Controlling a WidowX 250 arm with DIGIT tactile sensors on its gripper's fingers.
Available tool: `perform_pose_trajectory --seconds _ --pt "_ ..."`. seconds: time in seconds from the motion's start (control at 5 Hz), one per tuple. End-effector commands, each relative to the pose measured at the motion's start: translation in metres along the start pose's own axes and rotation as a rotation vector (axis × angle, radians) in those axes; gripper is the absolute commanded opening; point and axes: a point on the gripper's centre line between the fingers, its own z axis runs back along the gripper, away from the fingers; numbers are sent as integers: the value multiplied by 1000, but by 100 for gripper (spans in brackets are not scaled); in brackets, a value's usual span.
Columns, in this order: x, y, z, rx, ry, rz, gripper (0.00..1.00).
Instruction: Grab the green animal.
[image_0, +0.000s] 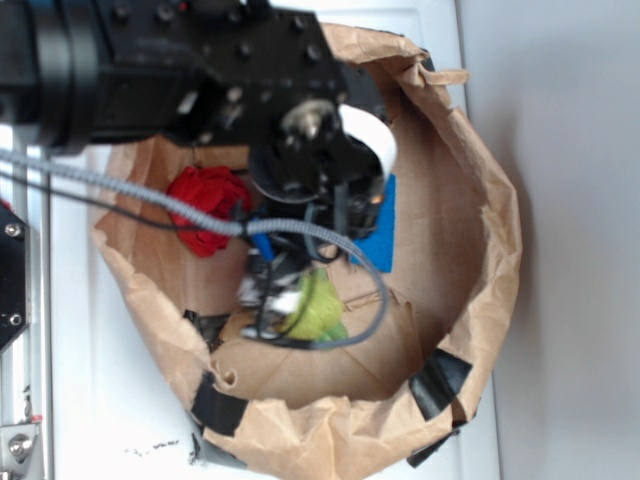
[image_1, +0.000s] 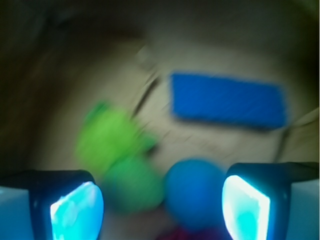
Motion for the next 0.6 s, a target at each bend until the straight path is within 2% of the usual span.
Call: perform_pose_trajectory --seconds 0.0,0.2,0.4 --pt "-14 -34 -11 -36 10 -76 100" --pt "-12 -42 -46 61 -77 -101 100" --pt "3 -48 -79 181 -181 -117 100"
